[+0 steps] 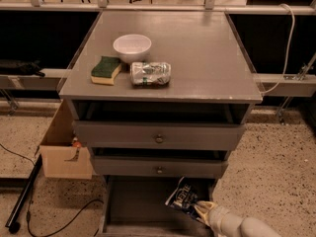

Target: Pick blue chip bag from bottom drawer and place on counter

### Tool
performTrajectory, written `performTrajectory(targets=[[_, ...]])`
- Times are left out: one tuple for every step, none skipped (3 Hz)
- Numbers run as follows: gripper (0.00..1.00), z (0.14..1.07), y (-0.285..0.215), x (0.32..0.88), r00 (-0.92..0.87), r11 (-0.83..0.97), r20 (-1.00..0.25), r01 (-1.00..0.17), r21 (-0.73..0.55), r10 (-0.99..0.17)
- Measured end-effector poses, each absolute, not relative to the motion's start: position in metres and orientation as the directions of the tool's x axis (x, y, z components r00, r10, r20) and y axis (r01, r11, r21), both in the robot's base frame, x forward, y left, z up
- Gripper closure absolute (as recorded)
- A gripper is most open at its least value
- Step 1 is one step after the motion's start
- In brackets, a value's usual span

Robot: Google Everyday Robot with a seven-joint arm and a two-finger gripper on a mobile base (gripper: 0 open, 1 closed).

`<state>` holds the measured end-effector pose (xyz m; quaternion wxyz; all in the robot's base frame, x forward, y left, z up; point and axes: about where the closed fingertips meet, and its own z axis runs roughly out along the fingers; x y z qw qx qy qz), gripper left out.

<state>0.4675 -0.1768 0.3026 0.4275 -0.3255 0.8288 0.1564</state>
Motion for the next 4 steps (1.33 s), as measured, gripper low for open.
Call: performTrajectory(targets=[[1.00, 0.303, -0.177, 0.467, -0.422, 0.739, -0.811, -0.673, -0.019, -0.406], [1.00, 0.307, -0.177, 0.465, -0.410, 0.737, -0.814, -0.675, -0.032, -0.411], [1.00, 0.352, -0.189, 0.446, -0.317, 0.730, -0.833, -0.668, -0.144, -0.454], [1.00, 0.446, -0.197, 0.418, -0.154, 0.700, -0.838, -0.639, -0.319, -0.523]])
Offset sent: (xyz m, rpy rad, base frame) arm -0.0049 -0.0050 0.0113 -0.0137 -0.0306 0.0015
